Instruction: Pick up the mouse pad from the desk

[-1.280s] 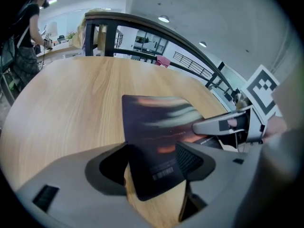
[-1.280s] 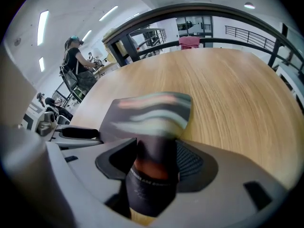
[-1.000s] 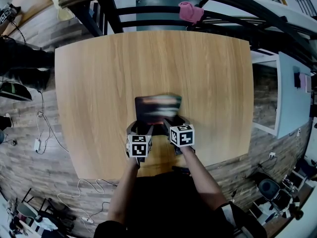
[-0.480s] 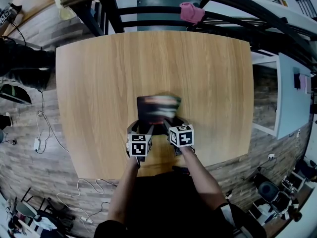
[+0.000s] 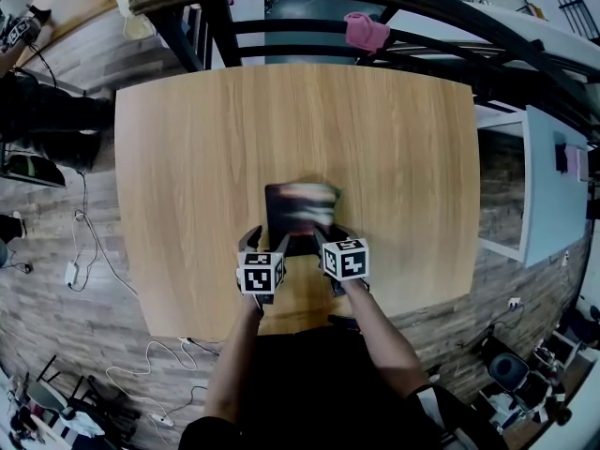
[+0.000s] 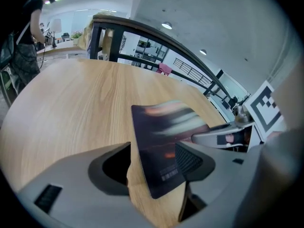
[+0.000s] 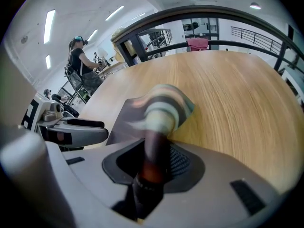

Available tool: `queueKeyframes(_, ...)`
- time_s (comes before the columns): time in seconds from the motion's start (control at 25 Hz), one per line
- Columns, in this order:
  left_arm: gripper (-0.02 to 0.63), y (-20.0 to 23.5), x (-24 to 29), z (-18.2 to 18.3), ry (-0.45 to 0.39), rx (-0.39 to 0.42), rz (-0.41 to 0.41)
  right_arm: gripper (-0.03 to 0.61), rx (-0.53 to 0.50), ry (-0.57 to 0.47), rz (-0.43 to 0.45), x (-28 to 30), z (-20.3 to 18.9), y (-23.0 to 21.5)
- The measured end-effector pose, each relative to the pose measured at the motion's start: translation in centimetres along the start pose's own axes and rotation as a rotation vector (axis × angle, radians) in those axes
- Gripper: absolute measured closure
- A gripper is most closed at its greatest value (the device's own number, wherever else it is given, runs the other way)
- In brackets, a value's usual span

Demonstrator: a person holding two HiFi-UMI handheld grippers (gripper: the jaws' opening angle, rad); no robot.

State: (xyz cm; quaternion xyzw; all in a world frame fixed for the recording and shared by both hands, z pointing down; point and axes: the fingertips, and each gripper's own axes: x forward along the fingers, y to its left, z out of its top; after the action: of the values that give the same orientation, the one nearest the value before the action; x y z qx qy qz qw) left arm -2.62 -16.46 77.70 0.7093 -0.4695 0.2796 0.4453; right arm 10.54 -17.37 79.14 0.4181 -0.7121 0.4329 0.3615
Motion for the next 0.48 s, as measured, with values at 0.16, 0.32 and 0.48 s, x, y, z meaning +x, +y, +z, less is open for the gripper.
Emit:
queueKeyframes(0.16,0.318,0.2,-0.9,0.4,-0.027,0.002,0.002,0.478,-0.008,-0.015,-0.004,-0.5,0.2,0.7)
queueKeyframes(0.32,0.322,0.2,-1.8,0.5,-0.044,-0.002,0.004,0.489,-0.013,-0.037,-0.007,-1.2,0.4,1.2)
queueKeyframes(0.48,0.458,0.9,-3.7,1.0,-0.098,-0.002,0.044,0.498,-0.018,-0.06,-0.01,-2.1,0.5,2.1)
